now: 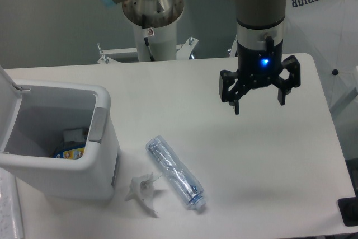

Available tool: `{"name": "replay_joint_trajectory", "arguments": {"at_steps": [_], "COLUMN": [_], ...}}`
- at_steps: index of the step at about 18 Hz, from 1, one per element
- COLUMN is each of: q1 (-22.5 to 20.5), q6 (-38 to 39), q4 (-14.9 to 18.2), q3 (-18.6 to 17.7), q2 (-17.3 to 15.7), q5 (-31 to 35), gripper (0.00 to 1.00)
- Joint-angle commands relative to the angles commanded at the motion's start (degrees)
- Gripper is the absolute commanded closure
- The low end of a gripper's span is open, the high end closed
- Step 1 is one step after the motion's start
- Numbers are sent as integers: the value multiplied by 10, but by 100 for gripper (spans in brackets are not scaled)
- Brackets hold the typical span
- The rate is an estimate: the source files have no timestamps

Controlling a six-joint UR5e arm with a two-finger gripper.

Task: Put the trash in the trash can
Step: 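Move the open gripper down toward the crumpled white paper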

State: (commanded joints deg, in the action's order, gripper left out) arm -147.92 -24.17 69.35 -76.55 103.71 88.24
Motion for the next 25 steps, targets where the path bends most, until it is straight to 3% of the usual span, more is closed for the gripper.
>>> {"name": "replay_joint_trajectory", "arguments": {"at_steps": [4,6,12,14,16,25], "q1": [7,26,41,59,62,110], "q6": [-4,2,3,35,84,223], "q4": [-6,-25,-56,-102,-119,-125], "q3": [1,2,-4,-7,-5,4], "q2": [16,30,68,90,99,180], "q5": [12,46,38,41,38,38], "gripper": [0,0,0,0,0,0]}}
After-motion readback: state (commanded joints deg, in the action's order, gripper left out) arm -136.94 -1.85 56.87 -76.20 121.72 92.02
